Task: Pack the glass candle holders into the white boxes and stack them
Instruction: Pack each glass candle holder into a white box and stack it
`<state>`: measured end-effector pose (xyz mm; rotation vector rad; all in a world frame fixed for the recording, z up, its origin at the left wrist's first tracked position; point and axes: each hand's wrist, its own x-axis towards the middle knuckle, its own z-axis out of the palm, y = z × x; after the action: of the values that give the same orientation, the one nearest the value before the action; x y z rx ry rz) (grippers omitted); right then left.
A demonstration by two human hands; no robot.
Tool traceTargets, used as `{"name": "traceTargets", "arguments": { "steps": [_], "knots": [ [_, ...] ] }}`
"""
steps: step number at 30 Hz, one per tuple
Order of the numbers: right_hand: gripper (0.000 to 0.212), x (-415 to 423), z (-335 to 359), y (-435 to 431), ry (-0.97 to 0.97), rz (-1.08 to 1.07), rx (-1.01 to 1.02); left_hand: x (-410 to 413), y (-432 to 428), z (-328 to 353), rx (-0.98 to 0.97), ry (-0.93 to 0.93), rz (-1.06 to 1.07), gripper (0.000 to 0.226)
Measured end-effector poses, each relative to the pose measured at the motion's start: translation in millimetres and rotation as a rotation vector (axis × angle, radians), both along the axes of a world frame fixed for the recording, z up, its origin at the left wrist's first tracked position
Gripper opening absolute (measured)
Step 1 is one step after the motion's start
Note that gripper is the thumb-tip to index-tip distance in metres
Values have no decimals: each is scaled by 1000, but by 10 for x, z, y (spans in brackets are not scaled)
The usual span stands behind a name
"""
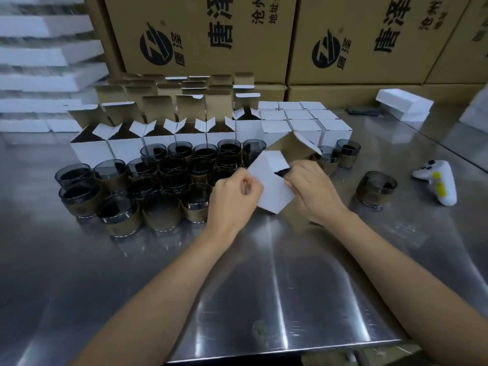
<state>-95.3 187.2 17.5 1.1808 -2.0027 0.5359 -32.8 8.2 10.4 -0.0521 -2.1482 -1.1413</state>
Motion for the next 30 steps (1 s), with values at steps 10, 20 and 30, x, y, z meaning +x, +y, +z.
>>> {"name": "traceTargets", "arguments": {
  "steps": [10,20,30],
  "knots": [
    [12,186,-63,-255,-411,22,-576,39,99,-56,93,-66,-124,17],
    [8,230,-72,-333,-644,-80,-859,66,137,-36,77,-12,-71,19],
    [30,70,-160,-204,-870,-257,-684,21,44,-59,-96,-266,25,50]
  ]
}}
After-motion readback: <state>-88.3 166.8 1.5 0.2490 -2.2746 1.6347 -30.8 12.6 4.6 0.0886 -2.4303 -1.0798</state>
